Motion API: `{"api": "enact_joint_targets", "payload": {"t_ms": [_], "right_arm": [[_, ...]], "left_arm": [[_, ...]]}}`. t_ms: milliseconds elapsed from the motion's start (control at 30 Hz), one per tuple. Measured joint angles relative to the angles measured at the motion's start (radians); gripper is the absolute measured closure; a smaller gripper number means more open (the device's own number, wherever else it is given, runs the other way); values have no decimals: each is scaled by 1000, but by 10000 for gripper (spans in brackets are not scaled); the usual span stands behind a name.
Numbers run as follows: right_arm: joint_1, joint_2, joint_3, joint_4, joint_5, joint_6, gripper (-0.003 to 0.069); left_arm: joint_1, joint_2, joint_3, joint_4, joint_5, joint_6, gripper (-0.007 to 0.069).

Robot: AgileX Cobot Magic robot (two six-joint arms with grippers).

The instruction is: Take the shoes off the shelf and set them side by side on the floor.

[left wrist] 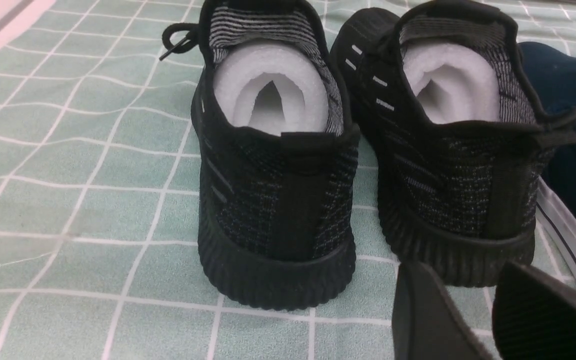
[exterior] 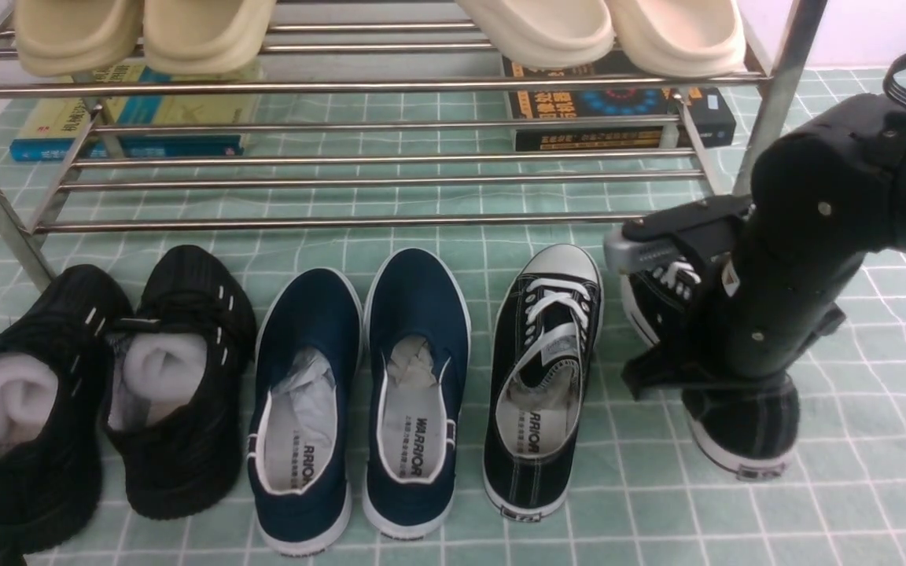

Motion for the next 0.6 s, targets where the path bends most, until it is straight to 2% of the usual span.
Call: {"api": "enact_joint_targets", "payload": {"t_ms": [400, 533, 600], "right_arm": [[0, 60, 2, 23, -112, 47, 629], [0, 85, 2, 52, -129, 92, 602], [0, 86, 2, 74, -133, 106, 556]], "left_arm": [[0, 0, 0, 0, 0, 0, 385], [0, 0, 0, 0, 0, 0, 385], [0, 0, 0, 0, 0, 0, 385]]}}
